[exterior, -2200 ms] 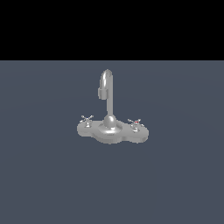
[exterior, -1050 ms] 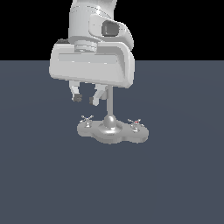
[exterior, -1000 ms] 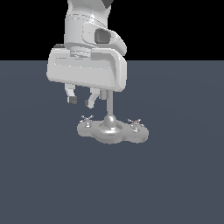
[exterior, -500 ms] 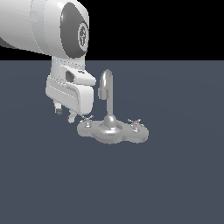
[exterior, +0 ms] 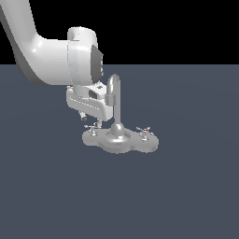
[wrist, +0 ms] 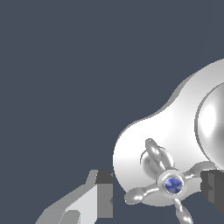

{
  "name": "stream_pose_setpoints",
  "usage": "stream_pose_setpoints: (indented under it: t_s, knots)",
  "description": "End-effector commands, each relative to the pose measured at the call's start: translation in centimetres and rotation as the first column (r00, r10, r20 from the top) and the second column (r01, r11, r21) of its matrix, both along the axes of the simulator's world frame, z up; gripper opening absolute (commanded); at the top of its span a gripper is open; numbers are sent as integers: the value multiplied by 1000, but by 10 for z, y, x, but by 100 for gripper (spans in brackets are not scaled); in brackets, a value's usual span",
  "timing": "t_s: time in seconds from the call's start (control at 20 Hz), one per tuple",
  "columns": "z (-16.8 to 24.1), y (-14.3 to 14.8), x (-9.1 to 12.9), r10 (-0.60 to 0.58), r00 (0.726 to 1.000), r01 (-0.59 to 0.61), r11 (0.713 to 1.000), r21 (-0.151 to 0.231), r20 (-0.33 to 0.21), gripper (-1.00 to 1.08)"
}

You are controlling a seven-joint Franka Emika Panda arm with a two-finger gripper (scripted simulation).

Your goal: Turn on the faucet by rotating a designated handle.

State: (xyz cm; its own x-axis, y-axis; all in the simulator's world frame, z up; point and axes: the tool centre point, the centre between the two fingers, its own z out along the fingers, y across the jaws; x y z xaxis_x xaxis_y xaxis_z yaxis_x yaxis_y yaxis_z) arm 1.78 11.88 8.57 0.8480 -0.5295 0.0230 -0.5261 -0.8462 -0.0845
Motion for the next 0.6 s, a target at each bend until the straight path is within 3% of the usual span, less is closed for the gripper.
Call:
stream_pose_setpoints:
  t_s: [0.0,0.05,0.1,0.15,0.2,0.25,0.3,0.35,0.4,0.45,0.5,0.55]
  knots:
    - [-15,-38,41,48,995,-44,998,-42,83,31]
    - [-14,-84,51,38,994,-30,996,-84,100,85]
    - [-10,-85,59,100,987,-86,991,-107,125,51]
    - [-15,-48,63,197,972,-184,978,-102,131,-22]
    - [-11,6,52,279,950,-267,959,-99,138,-22]
    - [-13,49,48,361,920,-355,932,-68,154,-15]
    - [-9,69,41,391,907,-386,921,-57,160,-15]
    - [-12,34,49,337,928,-334,941,-48,157,-28]
    - [-10,25,42,256,955,-256,966,-23,149,68]
    - [-32,45,21,211,974,-213,977,9,81,31]
    - [-38,5,5,302,952,-302,953,-8,47,-41]
    - [-62,58,-23,389,921,-389,921,-21,11,-41]
